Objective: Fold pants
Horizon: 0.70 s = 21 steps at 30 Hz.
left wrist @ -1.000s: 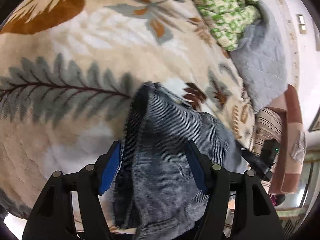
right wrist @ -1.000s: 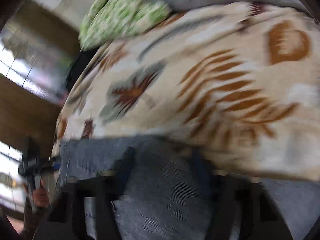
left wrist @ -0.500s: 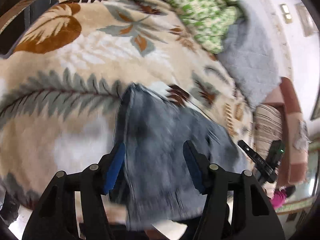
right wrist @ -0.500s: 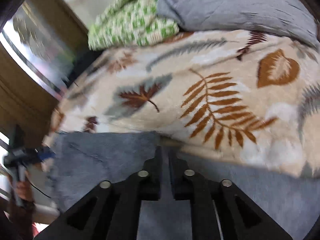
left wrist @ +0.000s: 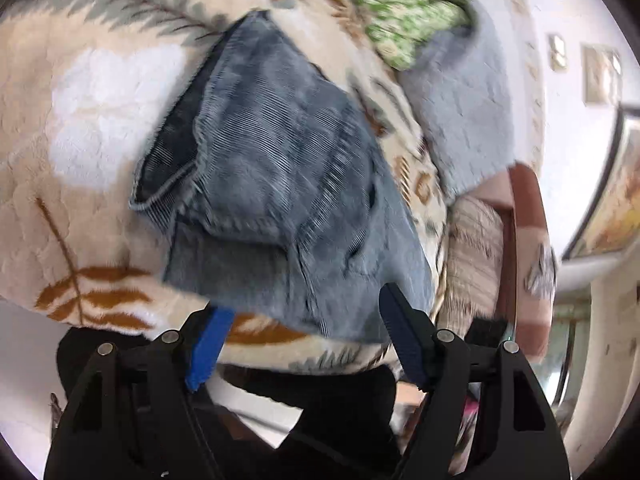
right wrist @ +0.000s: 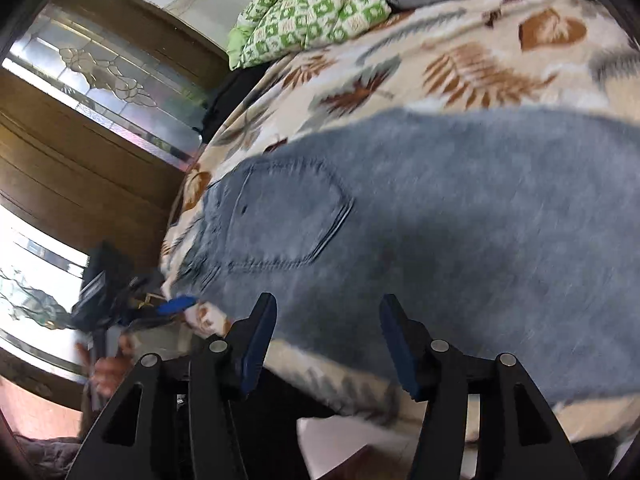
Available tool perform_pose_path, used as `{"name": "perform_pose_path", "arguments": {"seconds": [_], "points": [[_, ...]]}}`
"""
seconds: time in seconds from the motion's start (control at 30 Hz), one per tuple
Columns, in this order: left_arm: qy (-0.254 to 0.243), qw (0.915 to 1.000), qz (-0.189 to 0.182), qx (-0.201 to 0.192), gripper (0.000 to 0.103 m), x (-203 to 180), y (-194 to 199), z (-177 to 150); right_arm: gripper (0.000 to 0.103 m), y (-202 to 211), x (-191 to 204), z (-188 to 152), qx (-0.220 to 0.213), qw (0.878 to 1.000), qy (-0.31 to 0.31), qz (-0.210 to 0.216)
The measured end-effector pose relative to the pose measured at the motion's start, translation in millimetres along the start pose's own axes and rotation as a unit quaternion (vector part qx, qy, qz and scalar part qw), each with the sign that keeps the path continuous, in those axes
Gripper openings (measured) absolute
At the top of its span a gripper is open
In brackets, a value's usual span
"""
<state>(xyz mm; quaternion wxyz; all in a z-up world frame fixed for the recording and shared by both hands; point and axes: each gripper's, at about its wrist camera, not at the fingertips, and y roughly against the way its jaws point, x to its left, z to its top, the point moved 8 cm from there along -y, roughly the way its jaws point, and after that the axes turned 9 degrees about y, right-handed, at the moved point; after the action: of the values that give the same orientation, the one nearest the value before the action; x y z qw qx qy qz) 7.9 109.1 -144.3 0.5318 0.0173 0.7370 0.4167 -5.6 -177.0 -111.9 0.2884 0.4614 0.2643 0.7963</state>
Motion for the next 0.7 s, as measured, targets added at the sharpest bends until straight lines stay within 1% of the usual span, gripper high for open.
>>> {"name": "perform_pose_path", "arguments": {"seconds": [0.03,0.07,0.1,0.2,0.23,0.3,0.33,0.37,0.4,0.43,0.47,0.5,0.53,0.57,0.6,0.63,0.67,0.7], "points": [[0.011,0.9999,0.001,0.001,0.073,1.4,-4.9,3.1,0.057,-0.6,1.3,-5.3,0.003,1.0,-0.011,0.01],[0.014,0.9999,0.002,0.001,0.073,2.3,-6.0,3.6,0.061,-0.9,1.6,-13.2,0.008,0.999,-0.028,0.023],[0.015,0.9999,0.003,0.001,0.073,3.3,-6.2,3.8,0.062,-2.0,1.4,-19.9,0.013,0.998,-0.042,0.034],[0.012,0.9999,0.005,0.0,0.073,5.0,-5.7,4.3,0.063,-7.7,-0.7,-40.0,0.027,0.996,-0.073,0.053],[0.013,0.9999,0.008,-0.001,0.073,5.1,-6.3,5.6,0.063,-10.1,-4.1,-41.0,0.026,0.995,-0.082,0.053],[0.011,0.9998,0.014,-0.002,0.071,4.2,-7.7,7.6,0.062,-13.6,-12.8,-37.7,0.007,0.992,-0.108,0.062],[0.006,0.9997,0.024,-0.008,0.059,3.7,-7.6,9.9,0.062,-16.6,-17.4,-34.2,-0.002,0.99,-0.122,0.069],[0.001,0.9992,0.038,-0.016,0.029,5.7,-4.4,12.3,0.058,-22.5,-23.2,-33.2,0.0,0.988,-0.14,0.072],[-0.001,0.9987,0.046,-0.023,0.01,4.6,-1.0,15.7,0.044,-26.6,-26.4,-32.9,0.001,0.986,-0.148,0.073],[0.001,0.999,0.041,-0.021,0.006,3.6,2.0,18.5,0.035,-27.6,-28.3,-31.1,-0.005,0.987,-0.149,0.068],[0.004,0.9991,0.033,-0.026,0.006,1.2,5.9,20.9,0.015,-25.5,-27.5,-27.0,-0.015,0.988,-0.14,0.061],[0.004,0.9988,0.034,-0.036,0.006,-0.1,10.3,23.9,0.012,-23.7,-23.9,-23.4,-0.022,0.988,-0.137,0.072],[-0.004,0.998,0.044,-0.046,0.006,-0.7,13.0,26.8,0.012,-20.9,-20.5,-20.3,-0.031,0.988,-0.132,0.078],[-0.011,0.9972,0.056,-0.049,0.006,1.1,11.7,27.9,0.014,-20.4,-17.4,-18.9,-0.032,0.989,-0.121,0.074],[-0.015,0.9958,0.074,-0.051,0.006,6.2,8.5,28.5,0.015,-23.7,-15.7,-21.1,-0.024,0.99,-0.116,0.072],[-0.017,0.9932,0.104,-0.049,0.007,15.8,2.4,28.4,0.016,-30.1,-15.9,-25.7,-0.01,0.991,-0.117,0.068],[-0.015,0.9916,0.12,-0.047,0.007,24.8,-2.7,27.6,0.016,-37.0,-18.3,-32.9,0.008,0.99,-0.122,0.064],[-0.007,0.9916,0.12,-0.046,0.009,32.1,-5.4,26.6,0.016,-39.8,-20.4,-37.5,0.017,0.99,-0.125,0.062]]}}
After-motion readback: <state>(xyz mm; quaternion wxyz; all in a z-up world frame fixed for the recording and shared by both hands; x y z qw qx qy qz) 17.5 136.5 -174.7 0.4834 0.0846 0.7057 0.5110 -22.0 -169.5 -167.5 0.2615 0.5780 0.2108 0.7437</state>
